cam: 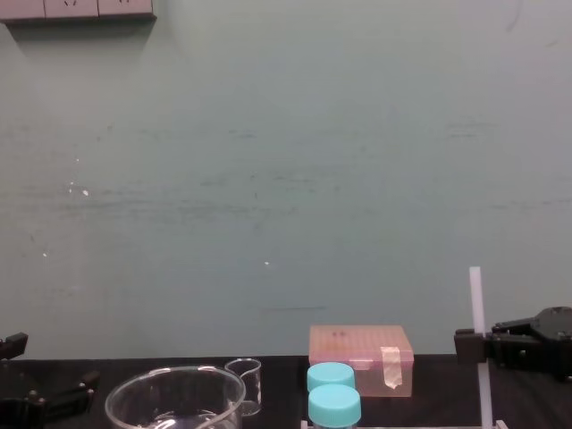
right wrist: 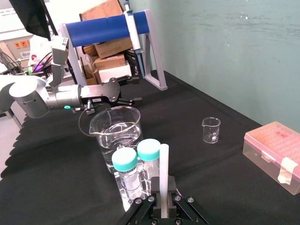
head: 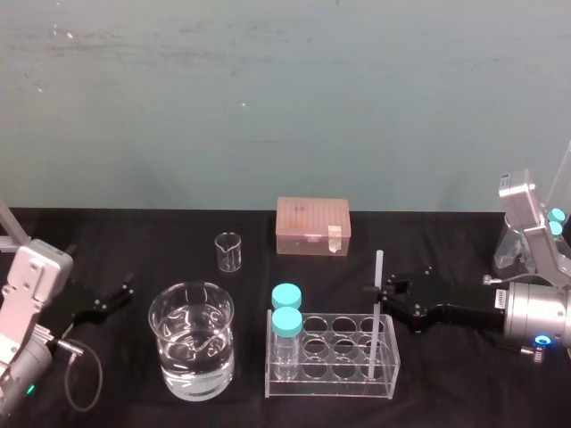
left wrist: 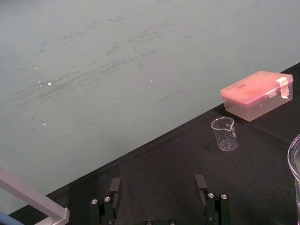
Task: Pick up the stirring rod with one hand, then place it down.
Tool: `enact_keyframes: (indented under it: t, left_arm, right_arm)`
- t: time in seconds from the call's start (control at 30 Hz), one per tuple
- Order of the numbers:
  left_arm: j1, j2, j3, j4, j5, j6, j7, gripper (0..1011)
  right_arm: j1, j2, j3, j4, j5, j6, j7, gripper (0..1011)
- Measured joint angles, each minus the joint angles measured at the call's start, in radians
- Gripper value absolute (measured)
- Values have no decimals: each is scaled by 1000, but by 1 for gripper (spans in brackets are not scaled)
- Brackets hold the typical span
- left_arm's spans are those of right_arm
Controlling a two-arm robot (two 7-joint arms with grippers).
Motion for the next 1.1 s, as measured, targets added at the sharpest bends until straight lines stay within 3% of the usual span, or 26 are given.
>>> enact_keyframes:
  t: [0.43, 1.1]
  left_arm:
    - [0, 0, 0, 0, 0, 0, 0, 1005]
    - [0, 0, 0, 0, 0, 0, 0, 1005]
  right_arm:
    - [0, 1, 0, -1, 1, -1, 0, 86]
    - [1, 1, 0, -1, 3, -4, 2, 695]
